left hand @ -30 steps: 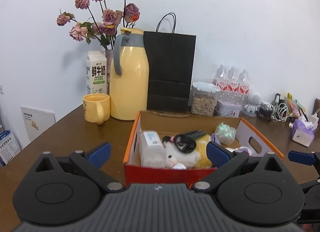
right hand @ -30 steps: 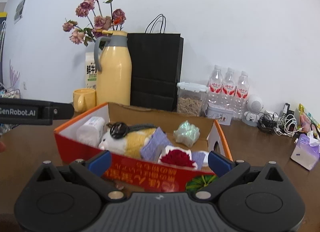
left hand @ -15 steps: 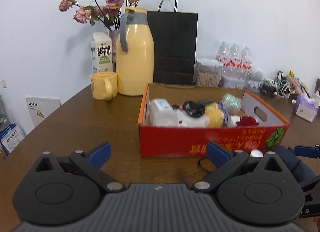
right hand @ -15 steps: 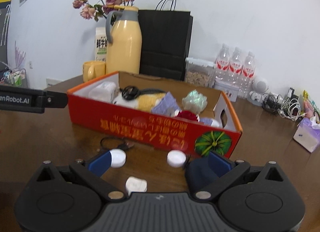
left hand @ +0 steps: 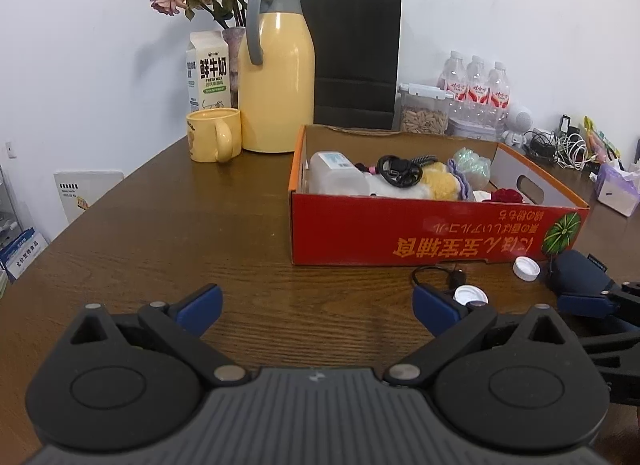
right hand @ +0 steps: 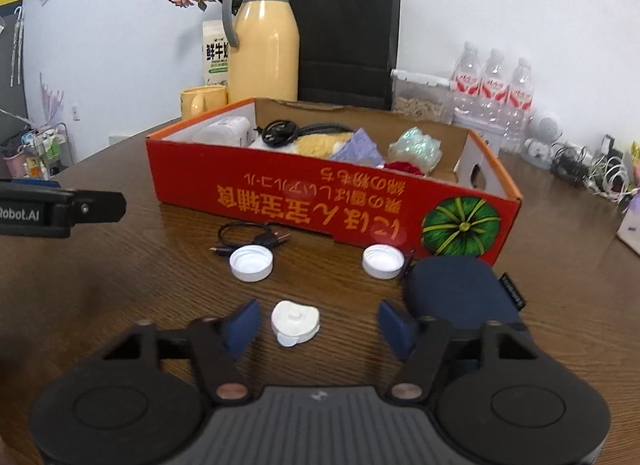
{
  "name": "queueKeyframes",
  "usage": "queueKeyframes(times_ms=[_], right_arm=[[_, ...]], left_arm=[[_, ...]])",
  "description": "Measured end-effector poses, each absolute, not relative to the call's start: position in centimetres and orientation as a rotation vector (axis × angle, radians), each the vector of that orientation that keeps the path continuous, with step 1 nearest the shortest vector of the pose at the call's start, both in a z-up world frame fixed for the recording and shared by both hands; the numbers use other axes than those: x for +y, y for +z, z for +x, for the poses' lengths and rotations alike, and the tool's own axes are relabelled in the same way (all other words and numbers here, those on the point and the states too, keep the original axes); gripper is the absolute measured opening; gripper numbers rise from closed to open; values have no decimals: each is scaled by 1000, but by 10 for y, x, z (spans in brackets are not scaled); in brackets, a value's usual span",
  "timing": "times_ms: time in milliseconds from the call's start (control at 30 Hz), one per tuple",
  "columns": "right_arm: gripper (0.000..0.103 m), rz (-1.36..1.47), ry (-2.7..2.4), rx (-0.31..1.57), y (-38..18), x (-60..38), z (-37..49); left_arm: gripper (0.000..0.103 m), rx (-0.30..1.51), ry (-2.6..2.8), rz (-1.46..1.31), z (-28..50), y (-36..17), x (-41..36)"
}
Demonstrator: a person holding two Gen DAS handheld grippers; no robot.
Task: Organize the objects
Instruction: 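Move both tools back over the white caps beside the box, then grasp the white plastic clip with the right tool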
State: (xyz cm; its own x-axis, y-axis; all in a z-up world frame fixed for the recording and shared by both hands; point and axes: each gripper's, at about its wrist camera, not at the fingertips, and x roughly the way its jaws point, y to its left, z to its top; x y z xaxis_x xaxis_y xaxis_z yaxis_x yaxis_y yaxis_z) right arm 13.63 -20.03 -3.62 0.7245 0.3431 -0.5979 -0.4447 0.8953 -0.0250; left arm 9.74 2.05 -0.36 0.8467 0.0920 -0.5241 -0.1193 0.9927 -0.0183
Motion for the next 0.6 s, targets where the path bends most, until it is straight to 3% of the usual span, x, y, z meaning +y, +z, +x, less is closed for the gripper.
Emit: queueKeyframes(times_ms=[267,433,600], right_arm=[[49,-160,450,630,-39,-200,139],[26,-147,473,630,-39,-200,139],[26,-150,487,627,-39,-199,137]], left_arm=[[103,564,104,-46,101,-8,17],[103,571,101,-42,102,-10,14],[103,576,93,-39,104,-11,11]])
